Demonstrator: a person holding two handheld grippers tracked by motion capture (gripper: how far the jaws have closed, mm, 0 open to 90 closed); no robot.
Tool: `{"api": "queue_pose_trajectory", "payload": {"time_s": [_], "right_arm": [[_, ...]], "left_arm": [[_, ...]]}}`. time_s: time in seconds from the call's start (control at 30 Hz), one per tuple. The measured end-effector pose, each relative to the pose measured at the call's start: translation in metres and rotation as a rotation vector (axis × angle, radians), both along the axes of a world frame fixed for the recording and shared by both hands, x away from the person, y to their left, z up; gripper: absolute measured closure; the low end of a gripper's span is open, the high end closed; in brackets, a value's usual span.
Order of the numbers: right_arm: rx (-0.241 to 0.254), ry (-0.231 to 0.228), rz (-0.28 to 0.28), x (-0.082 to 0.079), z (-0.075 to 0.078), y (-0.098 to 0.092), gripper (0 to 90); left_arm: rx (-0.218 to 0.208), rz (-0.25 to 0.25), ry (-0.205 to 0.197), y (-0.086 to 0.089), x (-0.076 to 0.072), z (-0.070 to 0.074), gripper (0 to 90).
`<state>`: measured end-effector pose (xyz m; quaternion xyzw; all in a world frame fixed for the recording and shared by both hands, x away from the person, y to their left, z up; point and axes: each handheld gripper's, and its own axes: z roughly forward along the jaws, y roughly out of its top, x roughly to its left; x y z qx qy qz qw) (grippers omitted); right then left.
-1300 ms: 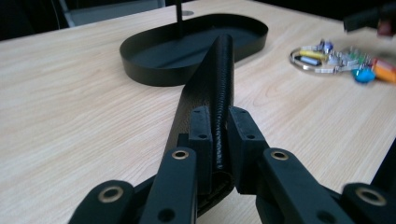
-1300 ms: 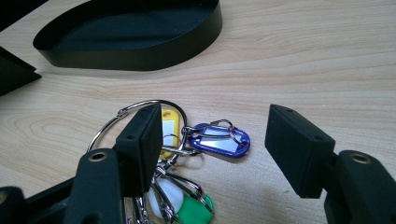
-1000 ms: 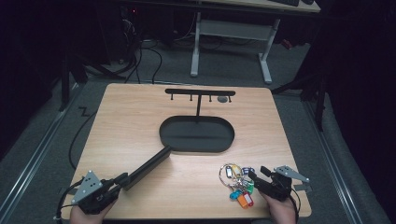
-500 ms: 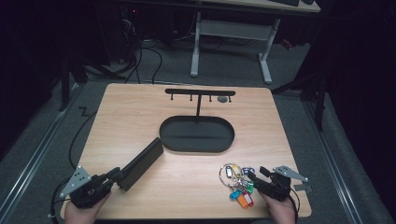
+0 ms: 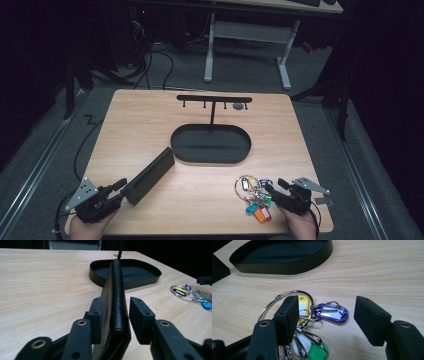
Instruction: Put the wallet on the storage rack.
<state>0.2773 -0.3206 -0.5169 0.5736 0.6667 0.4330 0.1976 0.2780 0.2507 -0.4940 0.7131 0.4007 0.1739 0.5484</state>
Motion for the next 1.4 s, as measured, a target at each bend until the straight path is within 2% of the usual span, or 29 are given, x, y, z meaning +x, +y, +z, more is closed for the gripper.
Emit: {"api": "queue_pose_trajectory", "payload": {"time_s": [0.27,0.33,0.37,0.53,0.57,0.6,0.73,0.83,0.93,1.0,1.17,1.27,1.4], "right_arm": [[0.001,0.001,0.000,0.000,0.000,0.000,37.2],[0.000,0.001,0.001,0.000,0.000,0.000,37.2],[0.000,0.000,0.002,0.000,0.000,0.000,37.1],[0.001,0.003,0.002,0.000,0.000,0.000,37.1],[-0.003,0.003,0.004,0.000,0.000,0.001,37.2],[-0.003,0.003,0.004,0.000,0.000,0.001,37.2],[-0.003,0.002,0.006,0.000,0.000,0.001,37.2],[0.001,0.001,0.005,0.000,0.000,0.000,37.2],[0.004,-0.001,0.006,0.000,0.001,0.000,37.1],[0.007,0.000,0.009,0.000,0.001,0.000,37.1],[0.011,-0.004,0.028,0.001,0.001,0.000,37.1],[0.016,-0.002,0.034,0.001,0.000,0.000,37.1],[0.019,-0.001,0.047,0.002,0.000,0.001,37.1]], "left_arm": [[0.035,-0.003,-0.013,-0.003,0.000,0.000,58.3],[0.057,-0.004,-0.023,-0.004,-0.001,-0.001,55.2],[0.084,-0.003,-0.030,-0.006,-0.001,-0.001,53.3],[0.108,-0.002,-0.020,-0.011,0.000,0.000,40.0],[0.151,0.003,-0.035,-0.014,-0.001,0.001,37.8],[0.151,0.003,-0.035,-0.014,-0.001,0.001,35.9],[0.247,0.006,-0.058,-0.021,-0.002,0.002,31.5],[0.285,-0.001,-0.061,-0.025,-0.001,0.003,28.0],[0.292,0.010,-0.023,-0.030,0.001,0.006,26.1],[0.297,0.001,0.000,-0.032,0.003,0.010,25.7],[0.375,-0.019,0.043,-0.038,0.012,0.021,27.4],[0.411,-0.043,0.092,-0.041,0.019,0.026,28.1],[0.502,-0.073,0.143,-0.047,0.027,0.033,29.2]]}}
